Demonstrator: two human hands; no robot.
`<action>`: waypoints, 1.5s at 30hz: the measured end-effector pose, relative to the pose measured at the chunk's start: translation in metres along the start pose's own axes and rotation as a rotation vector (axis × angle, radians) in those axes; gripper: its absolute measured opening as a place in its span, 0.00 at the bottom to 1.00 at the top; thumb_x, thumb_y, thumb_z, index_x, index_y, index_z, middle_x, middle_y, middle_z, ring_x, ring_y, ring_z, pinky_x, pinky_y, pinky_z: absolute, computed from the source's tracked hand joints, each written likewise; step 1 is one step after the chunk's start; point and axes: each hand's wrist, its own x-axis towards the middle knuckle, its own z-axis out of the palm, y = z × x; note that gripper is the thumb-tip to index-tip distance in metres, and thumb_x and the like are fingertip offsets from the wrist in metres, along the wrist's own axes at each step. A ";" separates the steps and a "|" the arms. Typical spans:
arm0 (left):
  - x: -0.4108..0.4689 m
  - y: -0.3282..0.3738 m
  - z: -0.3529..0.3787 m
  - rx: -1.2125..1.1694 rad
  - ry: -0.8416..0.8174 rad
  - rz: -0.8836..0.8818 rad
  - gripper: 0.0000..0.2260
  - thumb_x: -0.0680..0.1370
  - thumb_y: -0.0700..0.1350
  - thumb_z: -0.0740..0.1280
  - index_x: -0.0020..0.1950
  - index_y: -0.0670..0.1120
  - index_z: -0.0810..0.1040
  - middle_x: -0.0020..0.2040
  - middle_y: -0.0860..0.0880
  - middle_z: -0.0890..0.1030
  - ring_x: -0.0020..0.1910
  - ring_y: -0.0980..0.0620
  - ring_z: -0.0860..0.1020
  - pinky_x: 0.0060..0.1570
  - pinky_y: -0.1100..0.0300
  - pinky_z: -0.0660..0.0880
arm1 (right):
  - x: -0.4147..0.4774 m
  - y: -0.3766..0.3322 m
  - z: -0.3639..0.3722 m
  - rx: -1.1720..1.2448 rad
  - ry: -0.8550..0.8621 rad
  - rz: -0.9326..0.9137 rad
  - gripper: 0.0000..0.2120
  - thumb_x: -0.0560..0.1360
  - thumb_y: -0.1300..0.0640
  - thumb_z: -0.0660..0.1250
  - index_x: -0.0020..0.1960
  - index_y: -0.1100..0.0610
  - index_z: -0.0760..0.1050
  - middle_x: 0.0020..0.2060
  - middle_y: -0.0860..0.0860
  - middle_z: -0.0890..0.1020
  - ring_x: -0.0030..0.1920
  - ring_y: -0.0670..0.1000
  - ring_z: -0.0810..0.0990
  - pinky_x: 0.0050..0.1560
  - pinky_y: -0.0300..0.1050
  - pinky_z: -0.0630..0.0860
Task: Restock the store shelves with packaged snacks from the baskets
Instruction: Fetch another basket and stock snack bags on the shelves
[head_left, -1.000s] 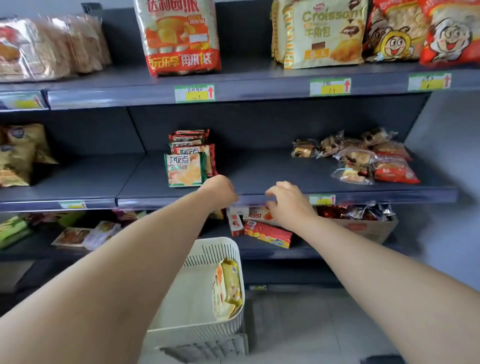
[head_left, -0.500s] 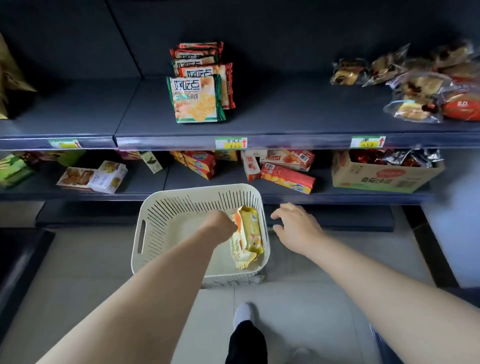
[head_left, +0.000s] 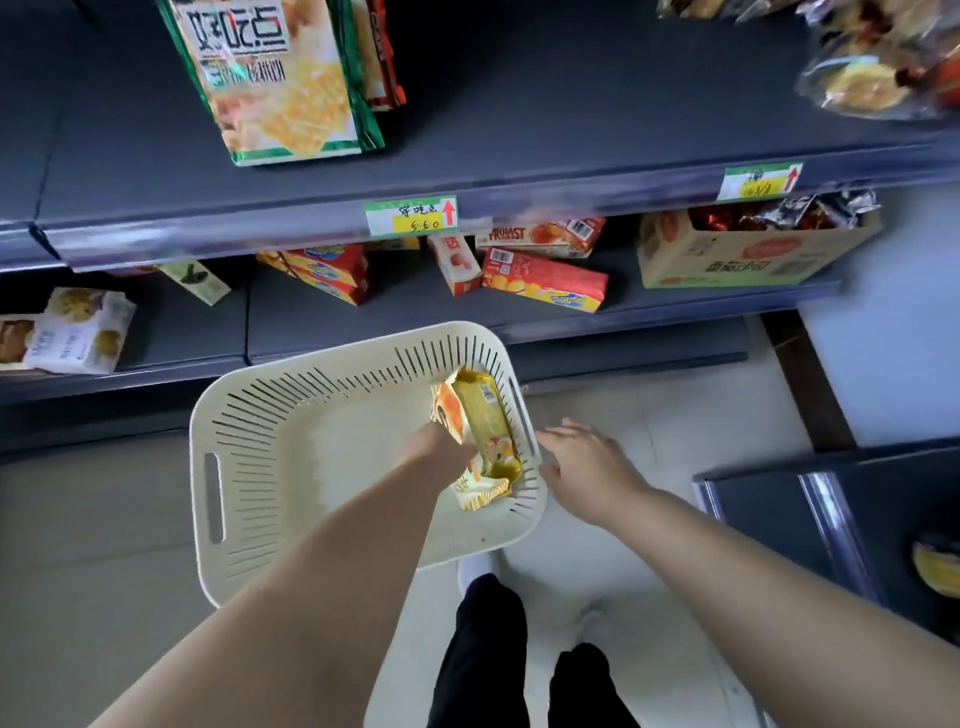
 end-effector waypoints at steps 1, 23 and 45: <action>0.004 -0.001 0.002 -0.003 0.007 0.006 0.16 0.78 0.52 0.68 0.58 0.41 0.78 0.43 0.47 0.74 0.43 0.49 0.73 0.46 0.56 0.72 | 0.000 0.001 0.004 0.005 -0.006 0.000 0.17 0.81 0.56 0.56 0.69 0.51 0.70 0.68 0.47 0.74 0.75 0.53 0.62 0.67 0.50 0.67; 0.006 -0.003 0.012 -0.040 0.131 -0.035 0.05 0.76 0.43 0.65 0.41 0.44 0.74 0.35 0.48 0.74 0.31 0.52 0.72 0.26 0.62 0.66 | 0.005 0.012 0.013 0.063 -0.004 0.035 0.12 0.79 0.58 0.59 0.59 0.55 0.75 0.57 0.51 0.79 0.62 0.55 0.72 0.58 0.51 0.72; -0.224 0.064 -0.051 -0.972 0.321 0.184 0.07 0.73 0.34 0.63 0.37 0.36 0.78 0.29 0.43 0.80 0.26 0.49 0.79 0.34 0.60 0.81 | -0.124 -0.015 -0.052 0.517 0.260 0.014 0.32 0.71 0.46 0.74 0.68 0.56 0.66 0.63 0.53 0.77 0.64 0.57 0.75 0.56 0.47 0.72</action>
